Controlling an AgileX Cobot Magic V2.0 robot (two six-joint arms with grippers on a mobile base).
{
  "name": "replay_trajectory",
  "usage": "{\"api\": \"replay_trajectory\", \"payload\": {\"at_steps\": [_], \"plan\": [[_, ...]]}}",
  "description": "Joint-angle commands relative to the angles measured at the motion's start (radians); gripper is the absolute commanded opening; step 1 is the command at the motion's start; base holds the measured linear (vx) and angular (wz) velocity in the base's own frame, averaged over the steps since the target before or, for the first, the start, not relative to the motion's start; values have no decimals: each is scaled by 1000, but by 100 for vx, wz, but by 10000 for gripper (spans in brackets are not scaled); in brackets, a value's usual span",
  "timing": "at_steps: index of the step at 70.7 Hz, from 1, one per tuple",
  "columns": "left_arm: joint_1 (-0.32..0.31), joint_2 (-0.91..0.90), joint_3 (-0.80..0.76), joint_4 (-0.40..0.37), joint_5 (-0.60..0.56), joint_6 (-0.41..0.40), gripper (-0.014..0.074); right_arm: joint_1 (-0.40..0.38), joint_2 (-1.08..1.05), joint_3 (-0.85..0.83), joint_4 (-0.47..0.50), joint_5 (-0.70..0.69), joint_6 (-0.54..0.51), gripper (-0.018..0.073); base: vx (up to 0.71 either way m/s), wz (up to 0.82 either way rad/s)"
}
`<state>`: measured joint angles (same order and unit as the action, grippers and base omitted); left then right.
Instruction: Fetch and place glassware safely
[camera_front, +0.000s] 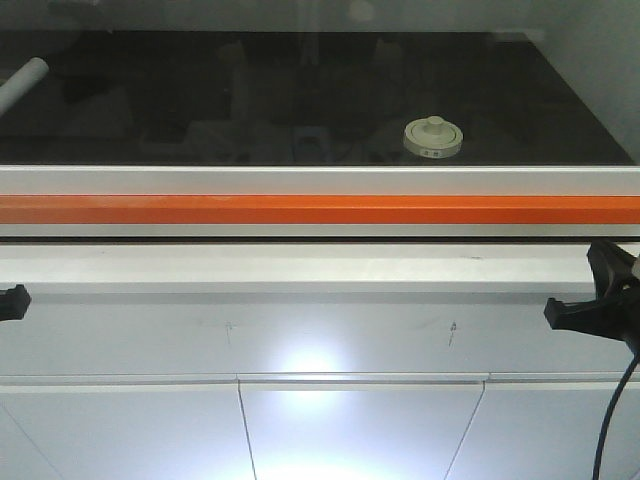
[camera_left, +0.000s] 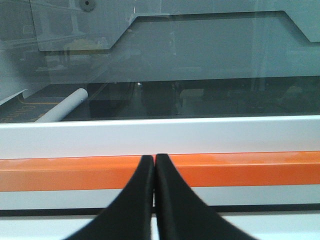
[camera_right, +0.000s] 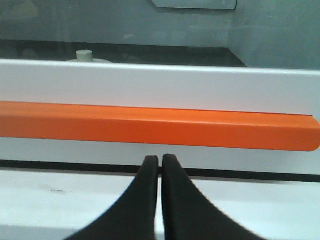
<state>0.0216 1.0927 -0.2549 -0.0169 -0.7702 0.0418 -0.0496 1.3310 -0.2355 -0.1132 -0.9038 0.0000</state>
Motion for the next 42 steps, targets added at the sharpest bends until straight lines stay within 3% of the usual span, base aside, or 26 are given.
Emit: {"api": "replay_trajectory", "payload": {"at_steps": [1, 24, 42], "plan": [[2, -10, -22, -1, -82, -3, -7, -5, 22, -24, -9, -112, -23, -3, 0, 0], [2, -10, -22, -1, -82, -2, -7, -5, 154, -31, -16, -245, -42, -1, 0, 0], [2, -10, -22, -1, -81, -2, -7, -5, 224, -111, -30, -244, -32, -1, 0, 0]]}}
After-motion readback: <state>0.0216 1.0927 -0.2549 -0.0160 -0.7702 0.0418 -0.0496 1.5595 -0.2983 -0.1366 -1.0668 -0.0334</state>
